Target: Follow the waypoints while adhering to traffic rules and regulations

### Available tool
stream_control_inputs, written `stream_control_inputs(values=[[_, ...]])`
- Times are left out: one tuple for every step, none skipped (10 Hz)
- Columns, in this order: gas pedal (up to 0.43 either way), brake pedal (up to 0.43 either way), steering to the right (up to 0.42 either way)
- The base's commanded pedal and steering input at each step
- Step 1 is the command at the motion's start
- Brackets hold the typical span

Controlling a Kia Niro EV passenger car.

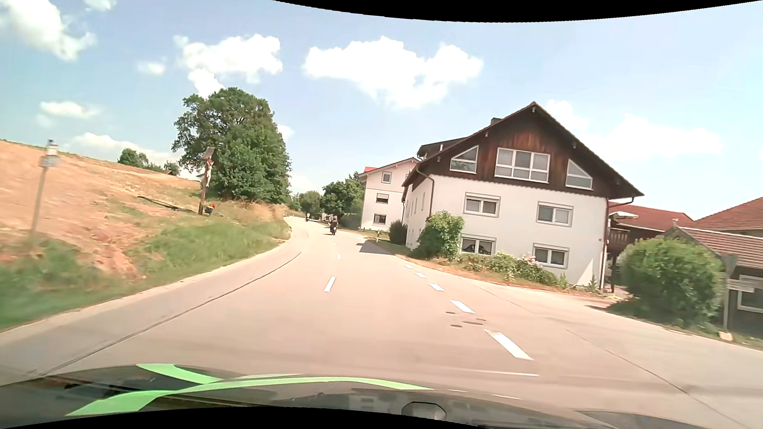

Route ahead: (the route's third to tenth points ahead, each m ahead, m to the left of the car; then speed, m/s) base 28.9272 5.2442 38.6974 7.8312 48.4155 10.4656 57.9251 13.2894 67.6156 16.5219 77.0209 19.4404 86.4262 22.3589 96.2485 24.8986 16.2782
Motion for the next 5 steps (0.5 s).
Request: stream_control_inputs(values=[[0.228,0.0,-0.044],[0.24,0.0,-0.044],[0.24,0.0,-0.044],[0.24,0.0,-0.044],[0.248,0.0,-0.044]])
